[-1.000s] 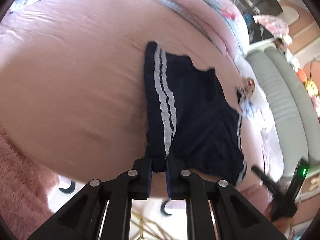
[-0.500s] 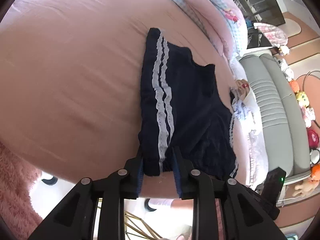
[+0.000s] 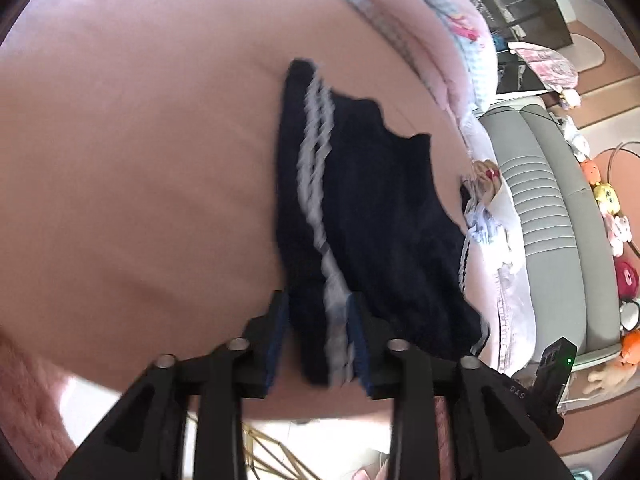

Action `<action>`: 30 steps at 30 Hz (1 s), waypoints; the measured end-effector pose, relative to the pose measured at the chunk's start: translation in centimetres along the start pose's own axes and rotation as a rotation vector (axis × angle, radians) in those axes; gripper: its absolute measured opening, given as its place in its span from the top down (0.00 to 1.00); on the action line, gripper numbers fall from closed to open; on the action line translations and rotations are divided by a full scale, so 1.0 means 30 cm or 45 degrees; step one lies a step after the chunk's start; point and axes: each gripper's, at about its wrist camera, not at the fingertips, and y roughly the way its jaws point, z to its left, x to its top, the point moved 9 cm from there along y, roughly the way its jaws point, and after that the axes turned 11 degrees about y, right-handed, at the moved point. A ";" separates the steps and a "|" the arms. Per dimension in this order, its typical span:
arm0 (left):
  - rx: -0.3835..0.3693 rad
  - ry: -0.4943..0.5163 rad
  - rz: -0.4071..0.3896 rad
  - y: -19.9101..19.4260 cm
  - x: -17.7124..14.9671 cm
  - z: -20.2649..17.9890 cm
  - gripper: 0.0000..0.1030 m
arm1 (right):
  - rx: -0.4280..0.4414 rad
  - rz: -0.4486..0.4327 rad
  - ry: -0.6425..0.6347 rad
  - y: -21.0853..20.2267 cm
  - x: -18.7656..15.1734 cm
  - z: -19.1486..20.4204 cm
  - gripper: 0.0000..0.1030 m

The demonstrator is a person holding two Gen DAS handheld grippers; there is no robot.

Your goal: Fold clothes

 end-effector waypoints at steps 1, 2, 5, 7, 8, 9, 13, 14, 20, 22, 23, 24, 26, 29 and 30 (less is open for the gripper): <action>-0.017 -0.012 -0.002 -0.005 -0.008 0.000 0.57 | 0.013 -0.014 0.022 -0.013 0.004 -0.010 0.68; -0.035 -0.024 -0.006 -0.012 -0.015 -0.001 0.56 | 0.024 -0.033 0.038 -0.027 0.009 -0.017 0.60; -0.059 0.009 0.005 -0.006 -0.028 -0.025 0.53 | 0.018 -0.098 0.017 -0.009 0.034 0.012 0.45; -0.082 0.061 0.030 0.017 -0.038 -0.058 0.53 | 0.010 -0.104 -0.058 -0.008 0.036 0.021 0.45; -0.097 0.078 0.042 0.028 -0.046 -0.072 0.53 | 0.025 -0.084 -0.116 0.002 0.027 0.037 0.46; -0.100 0.107 0.056 0.041 -0.049 -0.083 0.62 | 0.055 -0.044 -0.182 0.010 0.005 0.056 0.71; -0.074 0.177 0.059 0.053 -0.021 -0.118 0.94 | 0.127 0.044 -0.291 0.043 -0.018 0.136 0.91; -0.105 0.187 0.010 0.015 0.008 -0.147 0.94 | 0.166 0.046 -0.280 0.024 -0.012 0.152 0.92; -0.280 0.173 -0.178 -0.190 0.111 -0.262 0.94 | 0.544 0.018 -0.119 -0.201 0.059 0.226 0.92; -0.286 0.147 -0.167 -0.214 0.101 -0.255 0.94 | 0.599 0.015 -0.084 -0.250 0.072 0.224 0.92; -0.250 0.145 -0.139 -0.207 0.083 -0.237 0.93 | 0.519 0.019 -0.096 -0.228 0.068 0.201 0.92; -0.200 0.127 -0.102 -0.182 0.061 -0.201 0.93 | 0.438 0.031 -0.104 -0.185 0.060 0.178 0.92; -0.096 0.086 -0.023 -0.126 0.015 -0.124 0.93 | 0.293 0.068 -0.109 -0.105 0.042 0.130 0.89; -0.100 -0.021 0.114 -0.044 -0.063 -0.048 0.88 | 0.175 0.158 -0.039 0.006 0.006 0.067 0.82; -0.086 -0.021 0.123 -0.034 -0.077 -0.035 0.84 | 0.150 0.159 -0.030 0.025 0.002 0.057 0.77</action>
